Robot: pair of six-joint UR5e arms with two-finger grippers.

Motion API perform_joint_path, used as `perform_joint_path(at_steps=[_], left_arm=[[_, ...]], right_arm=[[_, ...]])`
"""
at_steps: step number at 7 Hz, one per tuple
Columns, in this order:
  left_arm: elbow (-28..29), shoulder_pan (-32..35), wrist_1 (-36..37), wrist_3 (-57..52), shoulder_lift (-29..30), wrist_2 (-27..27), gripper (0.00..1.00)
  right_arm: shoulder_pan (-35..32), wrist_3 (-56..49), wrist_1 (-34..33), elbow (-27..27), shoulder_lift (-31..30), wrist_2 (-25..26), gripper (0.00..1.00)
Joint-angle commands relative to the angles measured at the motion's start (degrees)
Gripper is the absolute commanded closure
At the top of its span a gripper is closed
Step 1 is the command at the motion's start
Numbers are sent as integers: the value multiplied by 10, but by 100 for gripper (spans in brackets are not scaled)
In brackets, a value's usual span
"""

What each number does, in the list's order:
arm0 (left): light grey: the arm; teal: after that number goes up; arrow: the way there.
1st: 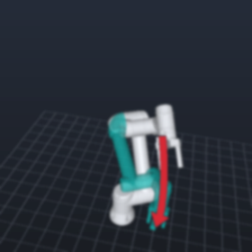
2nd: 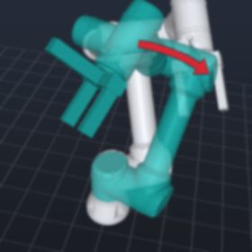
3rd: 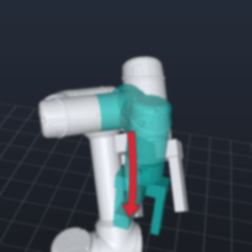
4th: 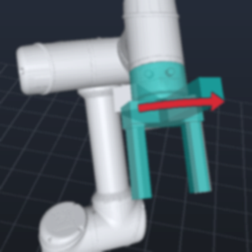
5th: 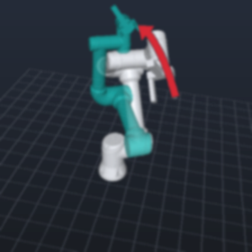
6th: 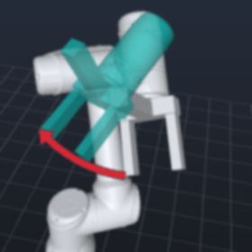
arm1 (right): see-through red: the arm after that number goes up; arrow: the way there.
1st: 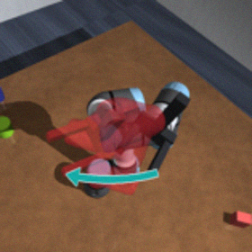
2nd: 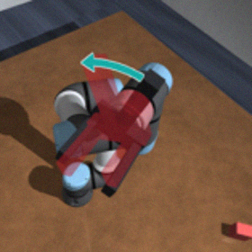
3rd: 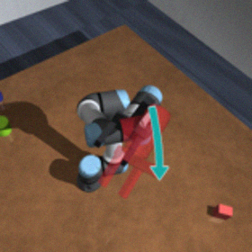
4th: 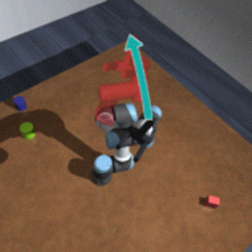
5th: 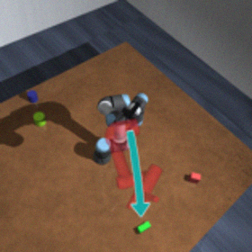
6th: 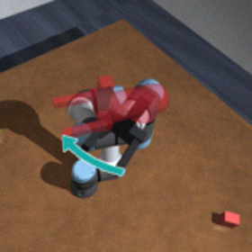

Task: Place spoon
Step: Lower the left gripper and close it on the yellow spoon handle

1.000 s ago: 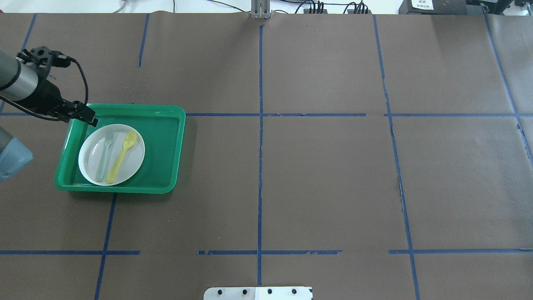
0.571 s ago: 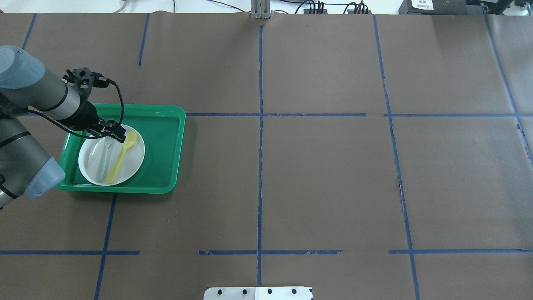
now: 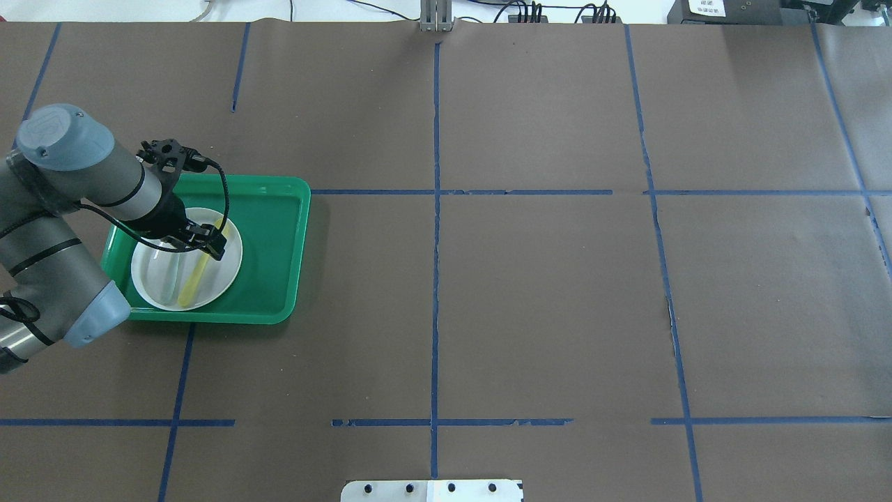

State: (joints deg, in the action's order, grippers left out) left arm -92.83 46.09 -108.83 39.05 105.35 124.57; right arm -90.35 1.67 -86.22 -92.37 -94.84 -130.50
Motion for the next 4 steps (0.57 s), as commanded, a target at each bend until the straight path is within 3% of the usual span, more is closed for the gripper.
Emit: perform_joint_path(at_steps=[1, 4], left_arm=[[6, -1, -1, -1, 0, 1, 33], [9, -3, 0, 1, 0, 1, 42]], right_arm=[[0, 0, 0, 0, 0, 0, 0], [0, 0, 0, 0, 0, 0, 0]])
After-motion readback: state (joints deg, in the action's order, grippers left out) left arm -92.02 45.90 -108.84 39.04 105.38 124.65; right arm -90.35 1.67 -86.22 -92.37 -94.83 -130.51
